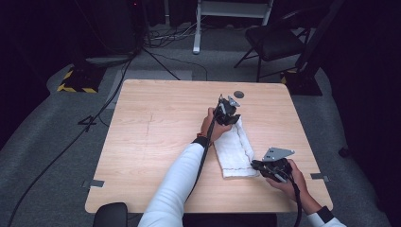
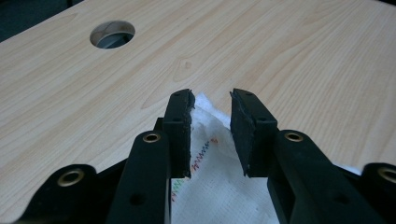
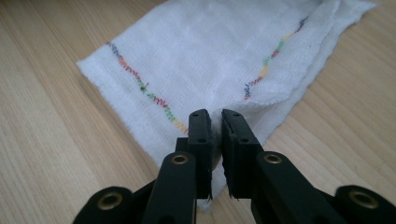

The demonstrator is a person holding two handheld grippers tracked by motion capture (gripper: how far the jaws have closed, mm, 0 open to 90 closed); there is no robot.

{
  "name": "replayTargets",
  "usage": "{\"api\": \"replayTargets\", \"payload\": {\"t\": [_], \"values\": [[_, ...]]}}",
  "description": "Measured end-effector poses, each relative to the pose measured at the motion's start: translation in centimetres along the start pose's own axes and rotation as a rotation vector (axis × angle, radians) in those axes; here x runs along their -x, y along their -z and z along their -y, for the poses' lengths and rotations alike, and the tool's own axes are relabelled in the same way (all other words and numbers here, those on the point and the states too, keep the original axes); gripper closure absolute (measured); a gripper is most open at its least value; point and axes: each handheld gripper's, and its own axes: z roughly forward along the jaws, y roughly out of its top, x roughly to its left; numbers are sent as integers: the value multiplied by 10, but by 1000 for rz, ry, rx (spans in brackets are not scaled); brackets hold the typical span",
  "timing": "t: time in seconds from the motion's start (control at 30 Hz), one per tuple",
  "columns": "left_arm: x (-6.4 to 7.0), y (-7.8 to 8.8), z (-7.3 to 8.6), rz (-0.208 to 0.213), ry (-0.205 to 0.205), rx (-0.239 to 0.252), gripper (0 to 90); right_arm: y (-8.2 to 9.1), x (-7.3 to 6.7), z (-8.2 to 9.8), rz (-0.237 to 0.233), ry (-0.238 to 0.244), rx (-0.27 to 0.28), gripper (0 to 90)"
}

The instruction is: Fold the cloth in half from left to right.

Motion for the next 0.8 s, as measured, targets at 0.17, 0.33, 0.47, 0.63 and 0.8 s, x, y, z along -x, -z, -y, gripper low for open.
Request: {"api": "replayTargets", "payload": {"t": [0.17, 0.33, 0.47, 0.63, 0.8], "values": [[0, 18, 0, -20, -14, 21, 487, -1, 3, 5, 0, -17, -20, 764], [9, 48, 6, -3, -61, 6, 321, 6, 10, 7, 9, -44, 7, 651], [20, 64, 15, 26, -113, 0, 258, 10, 14, 9, 13, -58, 25, 598], [41, 91, 41, 87, -181, -10, 238, 12, 18, 9, 23, -56, 37, 569], [61, 100, 73, 176, -223, -42, 274, 10, 26, 13, 38, -69, 35, 574]]}}
